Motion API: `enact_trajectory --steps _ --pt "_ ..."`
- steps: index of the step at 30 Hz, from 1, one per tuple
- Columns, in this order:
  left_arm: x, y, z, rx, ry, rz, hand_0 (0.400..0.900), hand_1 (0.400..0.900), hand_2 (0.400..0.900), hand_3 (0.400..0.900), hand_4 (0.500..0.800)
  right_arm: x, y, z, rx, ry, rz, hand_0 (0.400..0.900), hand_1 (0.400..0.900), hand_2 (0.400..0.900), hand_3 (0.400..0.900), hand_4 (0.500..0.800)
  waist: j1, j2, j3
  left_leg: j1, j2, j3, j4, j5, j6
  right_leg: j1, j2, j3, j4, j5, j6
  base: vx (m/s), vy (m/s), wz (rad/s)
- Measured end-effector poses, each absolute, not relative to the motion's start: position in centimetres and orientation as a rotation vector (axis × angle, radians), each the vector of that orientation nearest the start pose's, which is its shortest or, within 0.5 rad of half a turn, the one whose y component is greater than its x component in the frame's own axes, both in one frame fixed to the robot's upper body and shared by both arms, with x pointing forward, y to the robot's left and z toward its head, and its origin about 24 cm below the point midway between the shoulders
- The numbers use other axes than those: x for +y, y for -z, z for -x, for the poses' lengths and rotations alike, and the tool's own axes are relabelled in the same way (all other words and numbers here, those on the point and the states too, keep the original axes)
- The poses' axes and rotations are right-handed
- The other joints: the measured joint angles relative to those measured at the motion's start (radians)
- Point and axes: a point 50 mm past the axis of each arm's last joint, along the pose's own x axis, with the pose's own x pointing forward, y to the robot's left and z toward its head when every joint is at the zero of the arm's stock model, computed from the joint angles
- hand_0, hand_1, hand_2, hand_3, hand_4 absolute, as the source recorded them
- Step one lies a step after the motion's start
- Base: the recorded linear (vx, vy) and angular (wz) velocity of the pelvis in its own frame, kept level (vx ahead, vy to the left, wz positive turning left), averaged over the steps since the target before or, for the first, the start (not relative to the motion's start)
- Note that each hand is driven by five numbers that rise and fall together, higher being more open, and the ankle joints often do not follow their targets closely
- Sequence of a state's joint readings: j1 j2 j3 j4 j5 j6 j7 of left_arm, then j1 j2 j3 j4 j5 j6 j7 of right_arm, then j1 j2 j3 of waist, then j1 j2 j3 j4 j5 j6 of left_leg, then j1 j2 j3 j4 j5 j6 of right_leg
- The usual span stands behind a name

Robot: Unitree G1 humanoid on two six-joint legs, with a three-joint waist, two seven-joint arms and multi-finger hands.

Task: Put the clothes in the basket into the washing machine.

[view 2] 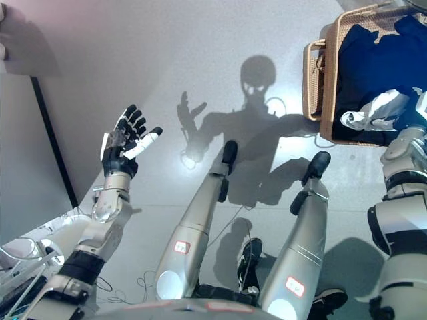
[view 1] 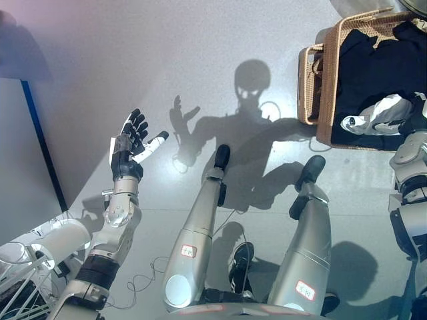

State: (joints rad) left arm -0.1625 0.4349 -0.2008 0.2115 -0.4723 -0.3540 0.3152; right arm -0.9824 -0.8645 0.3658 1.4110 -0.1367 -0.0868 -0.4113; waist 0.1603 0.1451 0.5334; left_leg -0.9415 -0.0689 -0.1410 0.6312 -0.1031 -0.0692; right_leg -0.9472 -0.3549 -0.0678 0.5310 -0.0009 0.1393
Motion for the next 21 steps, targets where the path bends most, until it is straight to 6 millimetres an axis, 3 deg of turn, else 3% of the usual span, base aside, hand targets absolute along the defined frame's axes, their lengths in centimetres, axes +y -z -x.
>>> enact_trajectory --steps 3,4,5,6,21 --pt "21.2 -7.3 -27.8 -0.232 -0.178 0.054 0.900 0.900 0.900 0.900 0.800 -40.0 -17.1 -32.9 0.220 0.785 1.048 0.900 0.900 0.900 0.900 0.800 0.001 0.000 0.000 -0.026 -0.001 0.003 0.014 -0.005 0.005 -0.025 -0.001 0.005 0.010 0.000 0.000 0.00 0.001 -0.02" --pt "21.2 -7.3 -27.8 -0.232 -0.177 0.054 0.900 0.900 0.900 0.900 0.800 -40.0 -17.1 -32.9 0.219 0.786 1.047 0.806 0.806 0.806 0.806 0.744 0.001 0.000 0.000 -0.035 -0.001 0.002 0.021 -0.005 0.005 -0.032 -0.001 0.004 0.012 0.000 0.000 0.00 0.000 -0.06" --pt "21.2 -7.3 -27.8 -0.231 -0.175 0.053 0.900 0.900 0.900 0.900 0.800 -40.0 -17.2 -33.0 0.218 0.786 1.046 0.500 0.500 0.500 0.500 0.560 0.002 0.000 0.000 -0.043 -0.001 0.002 0.027 -0.005 0.005 -0.038 0.000 0.004 0.014 0.000 0.000 0.00 0.001 -0.07" --pt "21.2 -7.3 -27.8 -0.230 -0.174 0.053 0.900 0.900 0.900 0.900 0.800 -40.0 -17.2 -33.0 0.216 0.787 1.045 0.400 0.400 0.400 0.400 0.500 0.001 0.000 0.000 -0.048 -0.001 0.001 0.028 -0.006 0.005 -0.042 0.000 0.004 0.015 0.000 0.000 0.00 0.000 -0.08" --pt "20.7 -8.4 -27.8 -0.278 -0.148 0.068 0.900 0.900 0.900 0.900 0.800 -40.5 -18.2 -32.7 0.197 0.820 1.028 0.400 0.400 0.400 0.400 0.500 -0.001 0.000 0.000 -0.063 0.002 0.010 0.044 -0.021 0.007 -0.052 0.002 0.008 0.010 0.001 0.000 0.00 -0.002 -0.03"
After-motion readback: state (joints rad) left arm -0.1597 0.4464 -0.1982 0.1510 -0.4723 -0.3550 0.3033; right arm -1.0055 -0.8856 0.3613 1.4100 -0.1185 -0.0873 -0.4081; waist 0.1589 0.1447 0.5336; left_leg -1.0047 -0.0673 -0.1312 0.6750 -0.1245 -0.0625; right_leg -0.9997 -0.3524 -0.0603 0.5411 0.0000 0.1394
